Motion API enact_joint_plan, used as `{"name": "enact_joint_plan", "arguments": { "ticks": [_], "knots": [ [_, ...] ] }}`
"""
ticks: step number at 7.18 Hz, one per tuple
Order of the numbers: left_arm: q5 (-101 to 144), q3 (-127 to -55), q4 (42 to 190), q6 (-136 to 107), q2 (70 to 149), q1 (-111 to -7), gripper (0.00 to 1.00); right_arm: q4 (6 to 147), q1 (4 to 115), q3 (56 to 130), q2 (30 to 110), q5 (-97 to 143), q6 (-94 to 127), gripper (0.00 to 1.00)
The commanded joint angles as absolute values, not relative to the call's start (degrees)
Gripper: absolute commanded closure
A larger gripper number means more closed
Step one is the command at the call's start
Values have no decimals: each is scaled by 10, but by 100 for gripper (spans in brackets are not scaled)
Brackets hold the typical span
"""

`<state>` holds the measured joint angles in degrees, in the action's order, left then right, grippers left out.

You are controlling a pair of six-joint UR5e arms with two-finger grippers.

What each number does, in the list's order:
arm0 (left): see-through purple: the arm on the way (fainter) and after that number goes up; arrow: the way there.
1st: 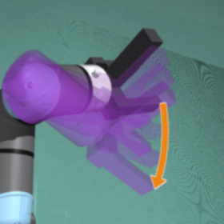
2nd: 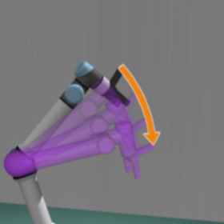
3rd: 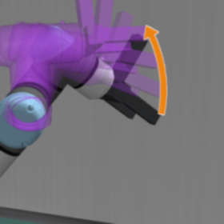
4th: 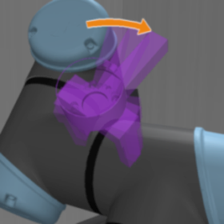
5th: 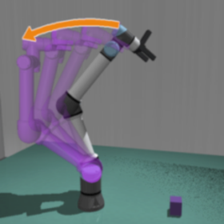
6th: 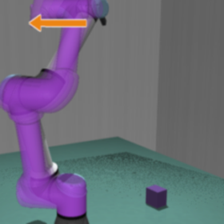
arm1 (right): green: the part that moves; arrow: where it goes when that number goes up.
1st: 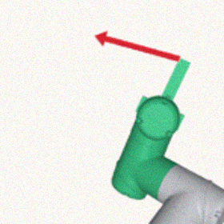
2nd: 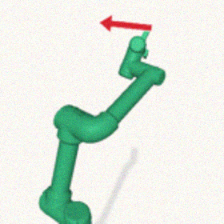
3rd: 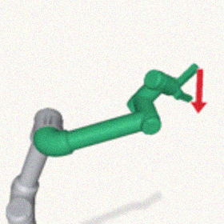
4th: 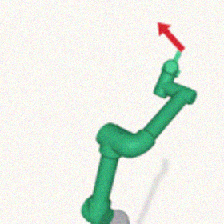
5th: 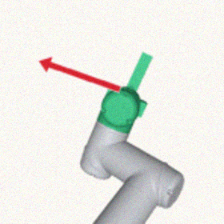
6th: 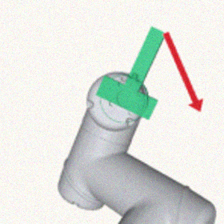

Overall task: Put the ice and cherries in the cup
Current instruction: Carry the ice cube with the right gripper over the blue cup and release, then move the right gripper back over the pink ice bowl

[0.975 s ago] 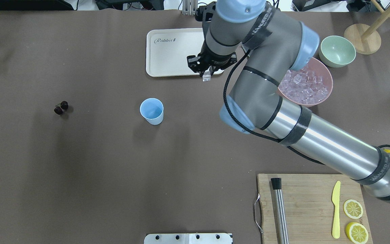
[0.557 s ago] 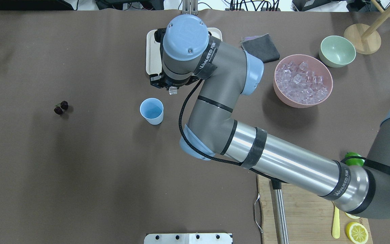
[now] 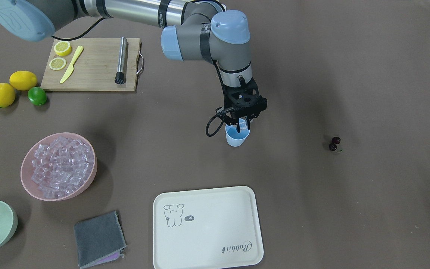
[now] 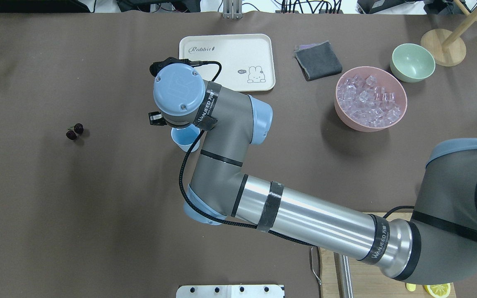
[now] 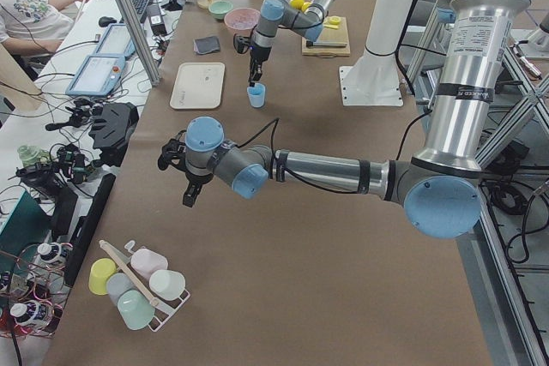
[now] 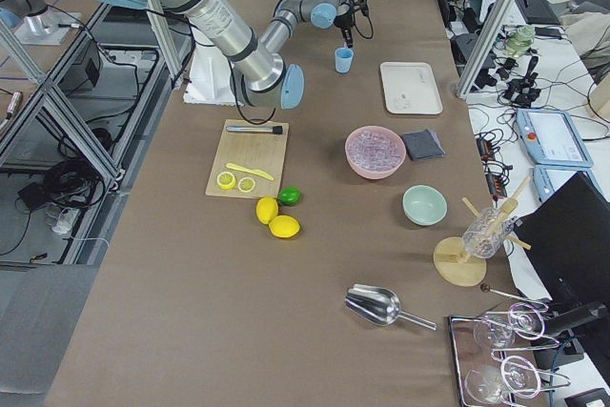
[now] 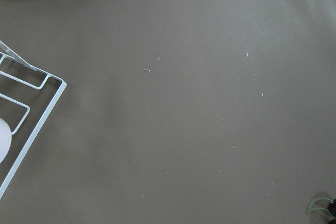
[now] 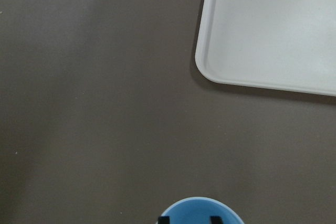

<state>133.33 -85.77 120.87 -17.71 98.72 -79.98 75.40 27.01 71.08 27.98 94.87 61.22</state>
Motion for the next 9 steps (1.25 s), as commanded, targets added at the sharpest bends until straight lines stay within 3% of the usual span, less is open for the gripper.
{"name": "enact_joint_plan", "arguments": {
  "ticks": [1,2,4,6,9],
  "knots": [
    [1328,-855,1209,-177,989,-800,2,744,267,704,282,944,612,61],
    [1328,-855,1209,-177,989,-800,2,744,268,704,283,944,612,60],
    [1328,-856,1209,-178,991,-799,2,743,269,705,291,933,617,2],
    [1328,-854,1209,-178,994,-795,2,765,344,742,309,1029,614,1],
    [1328,-855,1209,-182,998,-795,2,788,491,842,468,1179,446,2]
  ]
}}
